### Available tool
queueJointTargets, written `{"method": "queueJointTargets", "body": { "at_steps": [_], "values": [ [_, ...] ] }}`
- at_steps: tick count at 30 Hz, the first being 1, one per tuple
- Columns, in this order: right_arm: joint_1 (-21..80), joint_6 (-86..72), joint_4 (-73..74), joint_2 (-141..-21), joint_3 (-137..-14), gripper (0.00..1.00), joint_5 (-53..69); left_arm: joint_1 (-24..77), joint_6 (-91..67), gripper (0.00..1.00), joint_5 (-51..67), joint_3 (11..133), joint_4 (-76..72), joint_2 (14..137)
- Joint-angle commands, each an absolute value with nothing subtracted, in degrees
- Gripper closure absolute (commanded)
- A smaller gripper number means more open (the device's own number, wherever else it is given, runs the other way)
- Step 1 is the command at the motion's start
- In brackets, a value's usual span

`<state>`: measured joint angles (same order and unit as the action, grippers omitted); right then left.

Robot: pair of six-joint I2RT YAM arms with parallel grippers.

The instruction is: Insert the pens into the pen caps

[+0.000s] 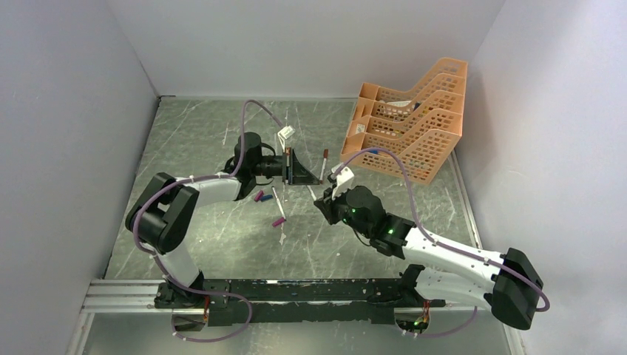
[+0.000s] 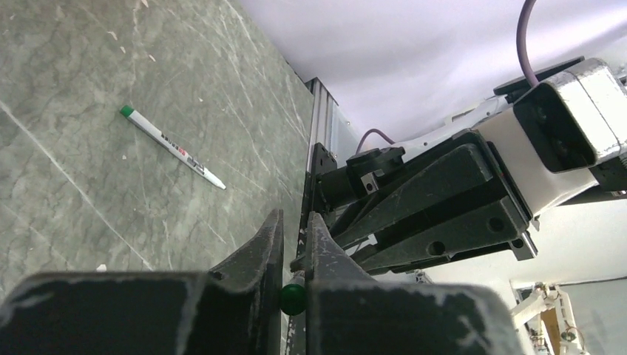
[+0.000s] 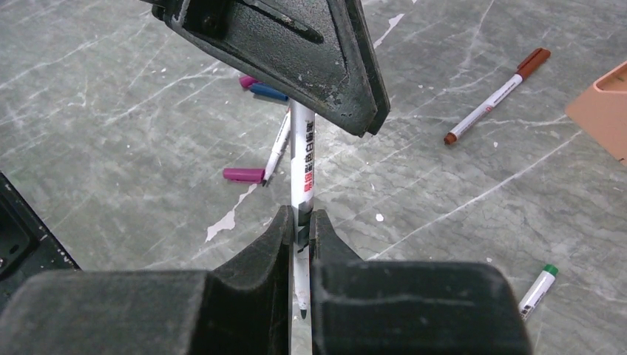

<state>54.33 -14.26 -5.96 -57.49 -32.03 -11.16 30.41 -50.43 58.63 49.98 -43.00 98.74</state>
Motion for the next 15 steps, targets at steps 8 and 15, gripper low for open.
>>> {"method": "queueJointTargets", "body": {
  "at_steps": [8,15],
  "values": [
    [54.79,-23.75,-12.74,-48.2,-27.98,0.54,-25.71,31.44,-49.47,0.93,54.55,46.03,-54.61,94.07],
    [54.58,-55.39,-17.63,-31.7,-17.4,0.18,-39.21,36.55,-27.54,0.93,36.78,42.44,-56.11,83.8]
  ]
}}
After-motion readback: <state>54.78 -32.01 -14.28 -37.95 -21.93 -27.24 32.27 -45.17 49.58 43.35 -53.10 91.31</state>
